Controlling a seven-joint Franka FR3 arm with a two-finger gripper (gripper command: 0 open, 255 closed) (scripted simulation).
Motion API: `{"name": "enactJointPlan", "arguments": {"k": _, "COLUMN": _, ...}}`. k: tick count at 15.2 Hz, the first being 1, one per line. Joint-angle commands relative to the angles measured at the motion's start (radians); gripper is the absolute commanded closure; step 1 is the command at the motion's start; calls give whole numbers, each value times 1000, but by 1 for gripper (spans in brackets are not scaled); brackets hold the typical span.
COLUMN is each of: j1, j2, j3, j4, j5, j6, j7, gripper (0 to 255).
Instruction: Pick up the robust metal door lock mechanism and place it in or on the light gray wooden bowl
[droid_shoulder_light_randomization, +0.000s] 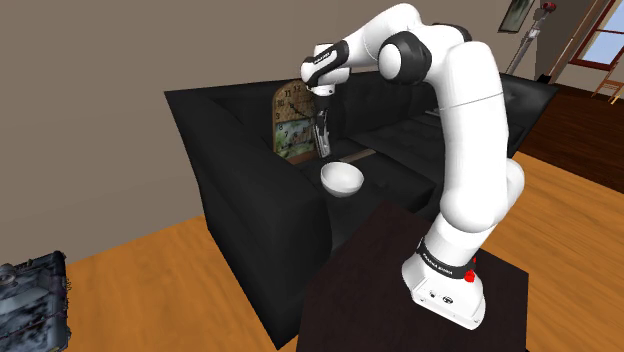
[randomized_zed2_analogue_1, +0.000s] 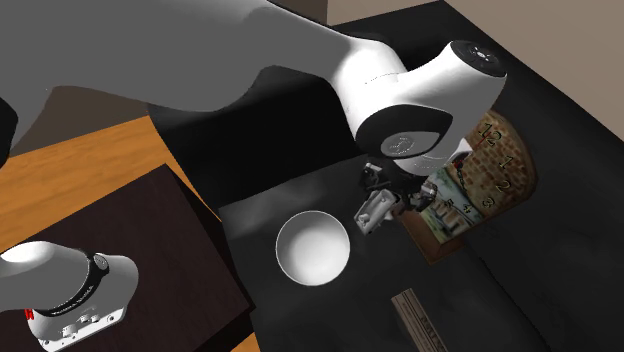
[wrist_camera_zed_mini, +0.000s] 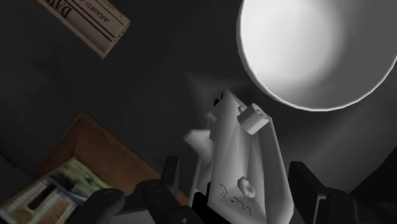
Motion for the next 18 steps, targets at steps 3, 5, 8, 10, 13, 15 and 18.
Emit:
{"name": "enactJointPlan", "arguments": {"k": 3, "j1": 2, "j2": -28, "j3": -5, "j4": 12, "j5": -7, "j6": -40, "j7": 0, "gripper": 255}}
{"name": "enactJointPlan", "arguments": {"k": 5, "j1": 3, "j2": -38, "j3": -6, "j4": 24, "j5": -10, "j6": -61, "j7": 1, "gripper": 255}}
{"name": "enactJointPlan", "arguments": {"k": 8, "j1": 3, "j2": -52, "j3": -9, "j4": 43, "j5": -13, "j6": -94, "j7": 2, "gripper": 255}}
{"name": "enactJointPlan", "arguments": {"k": 10, "j1": 4, "j2": -61, "j3": -10, "j4": 58, "j5": -16, "j6": -117, "j7": 2, "gripper": 255}}
{"name": "enactJointPlan", "arguments": {"k": 13, "j1": 22, "j2": -153, "j3": -21, "j4": -67, "j5": -36, "j6": -82, "j7": 5, "gripper": 255}}
{"name": "enactJointPlan", "arguments": {"k": 15, "j1": 38, "j2": -241, "j3": -30, "j4": -179, "j5": -59, "j6": -56, "j7": 12, "gripper": 255}}
{"name": "enactJointPlan", "arguments": {"k": 18, "j1": 57, "j2": -369, "j3": -42, "j4": -330, "j5": -98, "j6": -28, "j7": 26, "gripper": 255}}
